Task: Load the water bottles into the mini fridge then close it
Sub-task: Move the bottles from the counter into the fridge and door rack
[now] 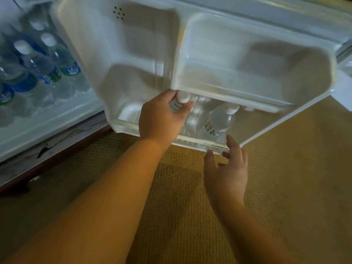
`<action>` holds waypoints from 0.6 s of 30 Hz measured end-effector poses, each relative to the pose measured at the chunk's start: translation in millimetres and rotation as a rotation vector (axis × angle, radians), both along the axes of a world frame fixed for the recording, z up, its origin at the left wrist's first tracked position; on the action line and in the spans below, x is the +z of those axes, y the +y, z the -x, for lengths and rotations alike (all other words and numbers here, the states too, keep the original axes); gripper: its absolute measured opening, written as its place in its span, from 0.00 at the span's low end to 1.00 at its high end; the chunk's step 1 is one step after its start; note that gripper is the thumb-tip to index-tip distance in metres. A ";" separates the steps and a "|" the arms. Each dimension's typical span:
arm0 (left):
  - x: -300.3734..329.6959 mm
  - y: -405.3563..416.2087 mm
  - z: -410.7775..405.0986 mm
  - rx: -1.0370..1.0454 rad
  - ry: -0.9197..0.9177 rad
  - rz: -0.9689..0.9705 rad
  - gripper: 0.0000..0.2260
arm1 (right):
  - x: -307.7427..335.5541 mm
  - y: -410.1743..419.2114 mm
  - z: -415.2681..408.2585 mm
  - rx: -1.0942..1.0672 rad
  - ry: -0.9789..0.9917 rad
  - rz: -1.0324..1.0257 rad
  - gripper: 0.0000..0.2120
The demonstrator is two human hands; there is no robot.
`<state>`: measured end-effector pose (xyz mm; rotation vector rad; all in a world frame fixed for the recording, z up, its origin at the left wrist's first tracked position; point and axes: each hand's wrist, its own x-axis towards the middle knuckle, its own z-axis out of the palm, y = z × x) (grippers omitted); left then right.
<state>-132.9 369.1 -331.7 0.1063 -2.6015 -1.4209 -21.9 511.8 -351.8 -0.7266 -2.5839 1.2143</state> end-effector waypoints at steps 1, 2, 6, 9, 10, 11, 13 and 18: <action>-3.5 1.3 -1.7 0.008 -0.005 -0.011 0.12 | -1.5 -0.4 -0.8 0.001 -0.003 0.001 0.29; -7.4 2.5 -2.8 0.009 -0.023 -0.041 0.13 | -3.1 -0.8 -1.5 0.003 -0.001 0.003 0.29; -23.1 8.2 -5.9 -0.014 -0.081 -0.113 0.22 | -4.8 -1.6 -0.9 0.006 0.022 0.023 0.29; -25.3 16.5 -8.1 -0.063 -0.066 -0.070 0.28 | -3.9 -0.8 2.7 -0.002 0.040 0.024 0.30; -24.8 19.7 -8.6 -0.078 -0.067 -0.056 0.29 | -3.4 -0.8 4.0 -0.005 0.041 0.026 0.31; -23.8 23.2 -8.7 -0.087 -0.069 -0.048 0.29 | -2.5 -1.0 5.7 -0.007 0.040 0.031 0.31; -22.6 30.4 -6.7 -0.083 -0.078 -0.043 0.30 | -1.5 -1.9 10.0 -0.009 0.044 0.038 0.31; -16.1 36.9 0.1 -0.037 -0.111 -0.041 0.27 | 5.2 -4.6 16.5 -0.012 0.064 0.052 0.31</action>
